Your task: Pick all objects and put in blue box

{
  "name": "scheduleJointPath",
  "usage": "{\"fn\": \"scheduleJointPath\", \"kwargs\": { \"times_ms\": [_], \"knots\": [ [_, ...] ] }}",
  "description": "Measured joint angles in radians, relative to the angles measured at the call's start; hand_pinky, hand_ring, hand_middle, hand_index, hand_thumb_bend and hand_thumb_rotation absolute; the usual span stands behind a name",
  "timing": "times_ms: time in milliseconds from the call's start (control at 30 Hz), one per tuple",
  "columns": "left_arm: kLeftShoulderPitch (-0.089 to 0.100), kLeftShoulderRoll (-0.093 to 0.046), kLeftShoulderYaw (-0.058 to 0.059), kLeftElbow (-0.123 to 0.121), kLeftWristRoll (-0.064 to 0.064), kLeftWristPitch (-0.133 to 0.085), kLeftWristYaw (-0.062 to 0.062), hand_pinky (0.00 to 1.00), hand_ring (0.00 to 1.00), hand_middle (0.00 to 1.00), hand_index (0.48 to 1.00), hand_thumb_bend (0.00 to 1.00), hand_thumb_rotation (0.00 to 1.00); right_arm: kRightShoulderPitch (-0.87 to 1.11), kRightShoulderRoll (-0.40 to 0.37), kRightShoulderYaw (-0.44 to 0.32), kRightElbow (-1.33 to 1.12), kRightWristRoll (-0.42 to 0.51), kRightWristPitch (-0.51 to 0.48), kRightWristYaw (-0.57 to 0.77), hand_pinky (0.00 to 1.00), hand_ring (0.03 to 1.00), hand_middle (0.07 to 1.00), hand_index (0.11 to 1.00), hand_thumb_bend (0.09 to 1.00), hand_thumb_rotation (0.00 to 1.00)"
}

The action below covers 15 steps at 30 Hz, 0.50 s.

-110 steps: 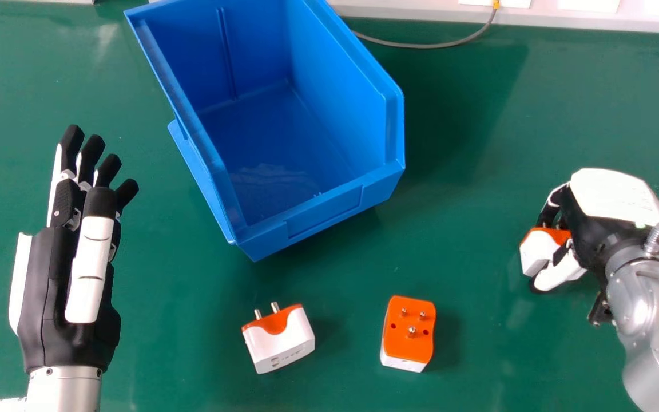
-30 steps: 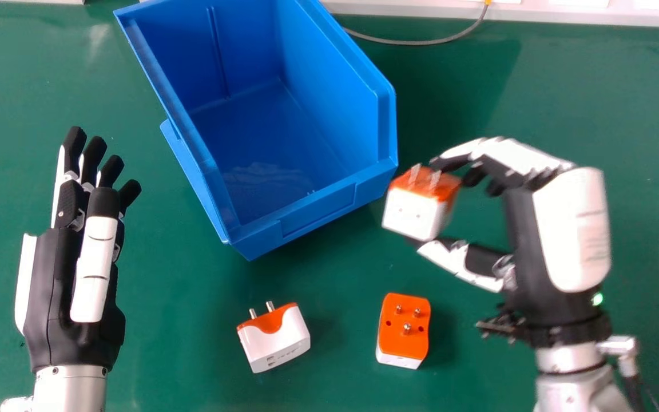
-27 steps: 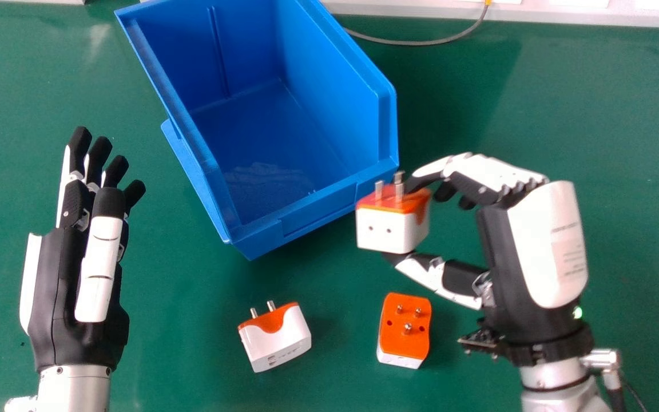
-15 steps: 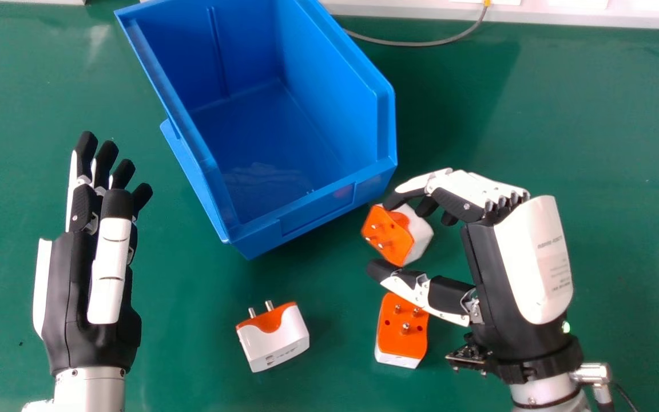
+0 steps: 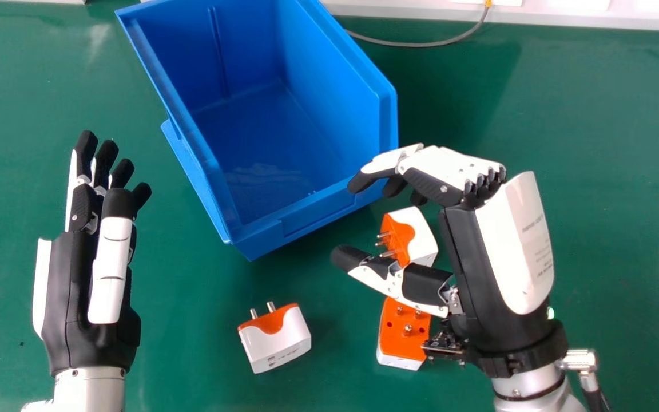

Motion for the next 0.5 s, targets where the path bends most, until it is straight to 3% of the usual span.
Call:
{"fn": "scheduleJointPath", "kwargs": {
  "times_ms": [167,333,500],
  "knots": [
    [0.004,0.003,0.002,0.0,0.0,-0.007,-0.004,0.91,0.95,0.98,0.973,0.77,0.77,0.021,-0.005,-0.042,0.0,0.015,0.031,0.026,0.3,0.434,0.551,0.507,0.492,0.0],
    [0.007,0.004,0.004,-0.001,-0.002,-0.009,-0.01,0.91,0.95,0.98,0.973,0.77,0.77,0.031,-0.003,-0.1,0.045,0.123,0.071,0.09,0.3,0.434,0.551,0.507,0.492,0.0],
    [0.011,0.006,0.004,-0.009,-0.02,-0.008,-0.02,0.91,0.95,0.97,0.972,0.77,0.77,0.032,0.021,-0.135,0.065,0.192,0.124,0.137,0.29,0.432,0.553,0.508,0.491,0.0]
  ]
}}
